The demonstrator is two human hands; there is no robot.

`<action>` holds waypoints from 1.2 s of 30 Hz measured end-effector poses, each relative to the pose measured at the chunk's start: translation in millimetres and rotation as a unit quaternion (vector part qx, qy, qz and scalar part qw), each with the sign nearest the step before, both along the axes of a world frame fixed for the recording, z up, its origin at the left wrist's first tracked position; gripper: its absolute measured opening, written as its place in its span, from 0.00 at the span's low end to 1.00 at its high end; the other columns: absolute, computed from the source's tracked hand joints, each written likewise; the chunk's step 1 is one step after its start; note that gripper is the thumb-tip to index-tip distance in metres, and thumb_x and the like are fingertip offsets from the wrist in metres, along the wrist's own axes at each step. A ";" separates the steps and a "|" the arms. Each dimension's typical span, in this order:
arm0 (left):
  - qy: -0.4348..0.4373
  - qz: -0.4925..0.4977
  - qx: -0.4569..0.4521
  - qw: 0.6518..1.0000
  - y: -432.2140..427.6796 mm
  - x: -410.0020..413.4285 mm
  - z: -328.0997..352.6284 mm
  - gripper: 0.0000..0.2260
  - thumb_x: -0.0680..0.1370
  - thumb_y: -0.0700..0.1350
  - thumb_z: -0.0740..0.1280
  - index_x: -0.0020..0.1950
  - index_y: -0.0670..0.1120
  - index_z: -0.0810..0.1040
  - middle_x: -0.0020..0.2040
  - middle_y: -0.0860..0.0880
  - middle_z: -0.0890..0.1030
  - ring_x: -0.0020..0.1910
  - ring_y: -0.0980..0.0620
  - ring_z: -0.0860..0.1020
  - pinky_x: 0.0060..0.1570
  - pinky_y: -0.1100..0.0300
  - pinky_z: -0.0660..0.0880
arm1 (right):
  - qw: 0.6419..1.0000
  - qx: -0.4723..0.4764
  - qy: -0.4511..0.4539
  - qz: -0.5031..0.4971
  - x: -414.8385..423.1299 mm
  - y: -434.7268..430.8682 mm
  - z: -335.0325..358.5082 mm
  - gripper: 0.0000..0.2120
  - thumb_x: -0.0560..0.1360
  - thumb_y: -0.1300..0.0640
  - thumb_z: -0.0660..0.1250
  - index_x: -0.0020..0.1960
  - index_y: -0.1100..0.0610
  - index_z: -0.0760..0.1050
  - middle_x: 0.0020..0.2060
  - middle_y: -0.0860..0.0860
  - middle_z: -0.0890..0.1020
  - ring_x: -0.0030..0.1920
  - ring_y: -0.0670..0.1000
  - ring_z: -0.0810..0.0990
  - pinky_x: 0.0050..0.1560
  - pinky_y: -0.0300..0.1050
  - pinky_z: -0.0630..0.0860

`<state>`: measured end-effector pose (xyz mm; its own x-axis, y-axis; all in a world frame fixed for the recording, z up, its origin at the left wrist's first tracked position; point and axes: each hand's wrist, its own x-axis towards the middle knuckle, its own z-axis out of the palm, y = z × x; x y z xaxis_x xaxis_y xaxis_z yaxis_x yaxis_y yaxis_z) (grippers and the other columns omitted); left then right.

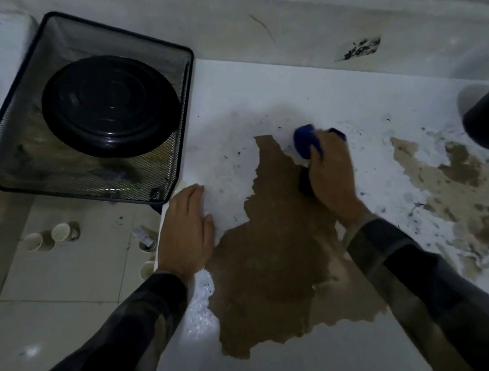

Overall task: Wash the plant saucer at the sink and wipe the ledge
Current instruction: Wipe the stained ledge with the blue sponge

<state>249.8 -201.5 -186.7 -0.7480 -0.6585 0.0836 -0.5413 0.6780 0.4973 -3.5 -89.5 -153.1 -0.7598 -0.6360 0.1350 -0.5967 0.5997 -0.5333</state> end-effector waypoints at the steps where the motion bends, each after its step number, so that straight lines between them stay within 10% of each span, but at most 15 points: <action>1: -0.005 -0.001 0.001 1.000 0.4 0.2 0.1 0.25 0.79 0.49 0.52 0.71 0.36 0.65 0.68 0.38 0.69 0.67 0.42 0.67 0.69 0.48 0.64 | 0.999 0.030 0.013 -0.037 -8.8 10.8 -5.9 0.17 0.81 0.57 0.56 0.68 0.60 0.69 0.69 0.61 0.69 0.69 0.63 0.66 0.70 0.56 0.61; 9: -0.009 0.006 0.026 1.000 15.3 22.1 -6.8 0.26 0.80 0.51 0.48 0.74 0.38 0.61 0.75 0.41 0.62 0.75 0.46 0.59 0.74 0.49 0.57 | 0.987 0.115 -0.032 -0.109 55.2 -13.1 -16.0 0.25 0.81 0.46 0.51 0.75 0.53 0.56 0.77 0.57 0.49 0.76 0.62 0.44 0.74 0.59 0.50; 17: 0.167 0.087 0.089 0.978 41.9 42.2 6.7 0.25 0.79 0.47 0.49 0.73 0.35 0.62 0.73 0.40 0.64 0.72 0.49 0.62 0.72 0.61 0.57 | 0.978 0.087 0.037 0.188 185.2 -51.1 -26.5 0.22 0.75 0.57 0.64 0.67 0.61 0.70 0.69 0.63 0.68 0.72 0.67 0.58 0.72 0.62 0.57; 22: 0.187 0.138 0.133 0.964 57.0 68.0 9.9 0.25 0.78 0.49 0.52 0.71 0.36 0.62 0.67 0.44 0.62 0.63 0.62 0.66 0.65 0.74 0.60 | 0.929 0.100 0.097 0.342 210.9 -22.3 -28.4 0.17 0.75 0.56 0.56 0.58 0.61 0.78 0.62 0.58 0.77 0.68 0.64 0.67 0.70 0.62 0.60; 26: 0.094 0.052 0.107 0.988 64.1 86.9 2.9 0.27 0.80 0.53 0.50 0.75 0.40 0.58 0.74 0.47 0.59 0.73 0.52 0.59 0.71 0.70 0.53 | 0.956 0.183 0.086 0.214 158.7 -26.4 -35.5 0.27 0.77 0.52 0.42 0.64 0.60 0.72 0.68 0.60 0.70 0.72 0.64 0.61 0.72 0.62 0.52; 31: 0.079 0.045 0.128 0.988 59.6 90.0 2.4 0.27 0.80 0.54 0.48 0.77 0.44 0.51 0.77 0.46 0.54 0.76 0.52 0.54 0.74 0.58 0.52 | 0.975 0.109 -0.003 0.192 126.9 -99.7 -12.4 0.17 0.81 0.61 0.54 0.66 0.66 0.71 0.70 0.61 0.68 0.73 0.62 0.59 0.75 0.55 0.48; 36: 0.056 0.070 0.124 0.988 63.9 107.8 -2.0 0.28 0.80 0.55 0.47 0.77 0.43 0.50 0.78 0.48 0.52 0.74 0.60 0.48 0.69 0.76 0.42 | 0.961 0.029 -0.134 0.238 159.9 -87.5 -16.2 0.20 0.78 0.62 0.59 0.69 0.63 0.67 0.72 0.59 0.64 0.73 0.57 0.60 0.73 0.48 0.56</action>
